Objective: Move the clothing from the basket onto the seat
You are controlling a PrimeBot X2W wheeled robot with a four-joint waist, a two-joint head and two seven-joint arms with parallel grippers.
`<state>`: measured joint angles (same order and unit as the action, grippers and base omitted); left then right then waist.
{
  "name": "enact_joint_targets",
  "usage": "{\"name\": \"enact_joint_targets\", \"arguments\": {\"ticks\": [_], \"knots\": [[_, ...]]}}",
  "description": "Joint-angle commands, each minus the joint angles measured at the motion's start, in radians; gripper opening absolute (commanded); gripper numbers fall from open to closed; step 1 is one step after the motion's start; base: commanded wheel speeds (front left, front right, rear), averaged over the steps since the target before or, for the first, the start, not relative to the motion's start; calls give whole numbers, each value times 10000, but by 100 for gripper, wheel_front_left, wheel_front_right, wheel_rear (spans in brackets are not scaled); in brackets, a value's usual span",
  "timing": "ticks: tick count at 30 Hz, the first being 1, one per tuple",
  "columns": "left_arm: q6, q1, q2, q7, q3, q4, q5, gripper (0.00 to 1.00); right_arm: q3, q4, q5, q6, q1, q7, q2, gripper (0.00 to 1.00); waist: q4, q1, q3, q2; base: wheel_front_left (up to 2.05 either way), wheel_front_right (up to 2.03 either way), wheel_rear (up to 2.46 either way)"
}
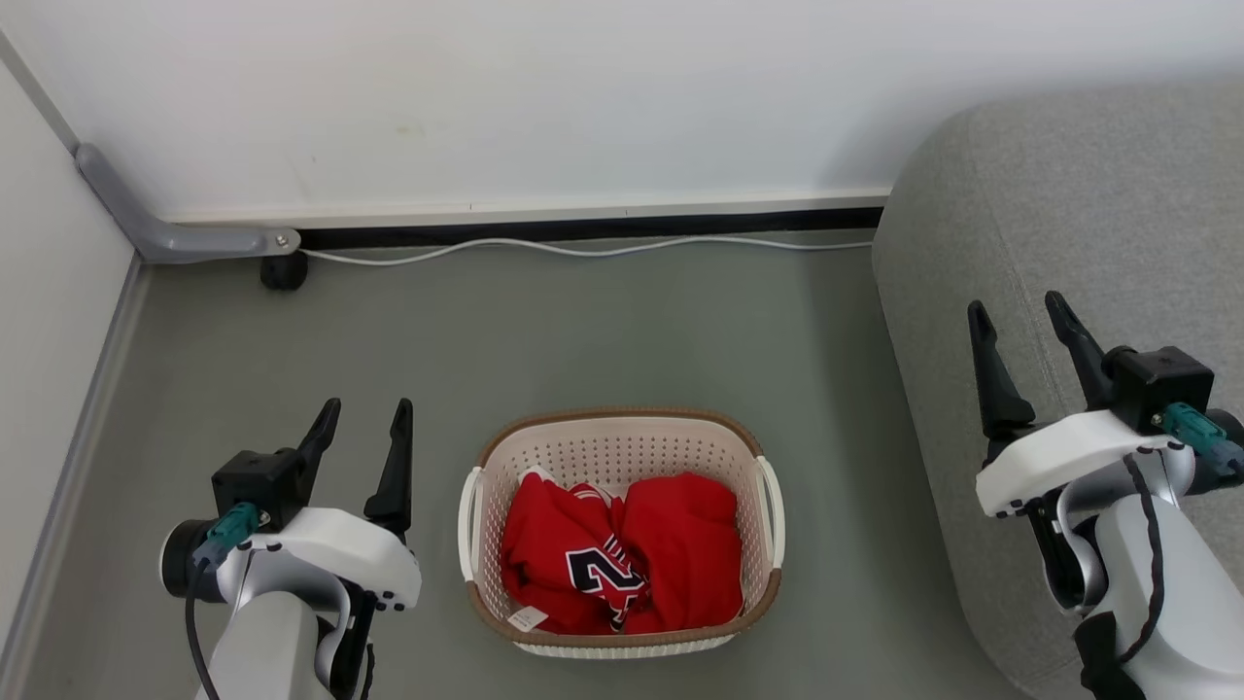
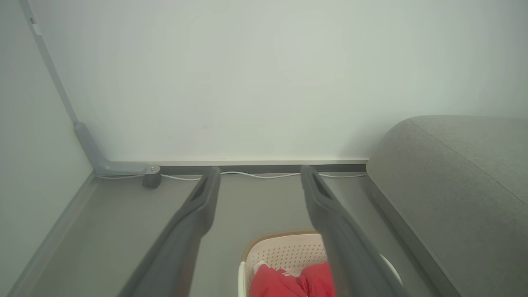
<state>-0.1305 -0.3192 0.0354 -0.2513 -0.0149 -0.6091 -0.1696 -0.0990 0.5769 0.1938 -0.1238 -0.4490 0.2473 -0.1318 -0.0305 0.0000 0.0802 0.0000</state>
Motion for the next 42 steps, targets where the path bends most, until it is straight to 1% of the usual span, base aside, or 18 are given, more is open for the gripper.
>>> {"name": "enact_joint_targets", "arguments": {"ticks": [1,9,10,18,20,26,29,33,37,42], "knots": [[-1,-561,156,-105,235,297,-96,100,-128,-417,126,-69,-409,145,-26,100,-59,0,423,0,0,0,0],[11,-1084,151,-105,-137,470,-487,100,3,-1271,145,-69,-876,145,-49,100,-252,0,1992,0,0,0,0],[44,-1234,150,-105,-245,506,-620,100,59,-1515,130,-69,-1019,145,-30,100,-297,0,2423,0,0,0,0],[182,-2061,150,-105,-923,569,-1040,100,152,-2371,160,-69,-1835,145,80,100,-466,0,4257,0,0,0,0],[212,-2148,150,-105,-1002,545,-1093,100,151,-2478,164,-69,-1933,145,94,100,-502,0,4473,0,0,0,0],[315,-2791,149,-105,-1414,288,-1439,100,154,-3050,192,-69,-2533,145,210,100,-721,0,5767,0,0,0,0],[323,-3209,149,-105,-1646,-116,-1588,100,80,-3325,276,-69,-2858,145,324,100,-897,0,6371,0,0,0,0],[288,-3903,149,-105,-2126,-1050,-1878,100,-47,-3607,341,-69,-3192,145,460,100,-1183,0,7003,0,0,0,0],[273,-4584,149,-105,-2632,-2232,-2679,100,-227,-3772,425,-69,-3472,145,618,100,-1551,0,7422,0,0,0,0],[163,-5479,149,-52,-3681,-3537,-3595,100,-430,-4089,660,-69,-3764,145,765,100,-1985,0,7887,0,0,0,0]]}}
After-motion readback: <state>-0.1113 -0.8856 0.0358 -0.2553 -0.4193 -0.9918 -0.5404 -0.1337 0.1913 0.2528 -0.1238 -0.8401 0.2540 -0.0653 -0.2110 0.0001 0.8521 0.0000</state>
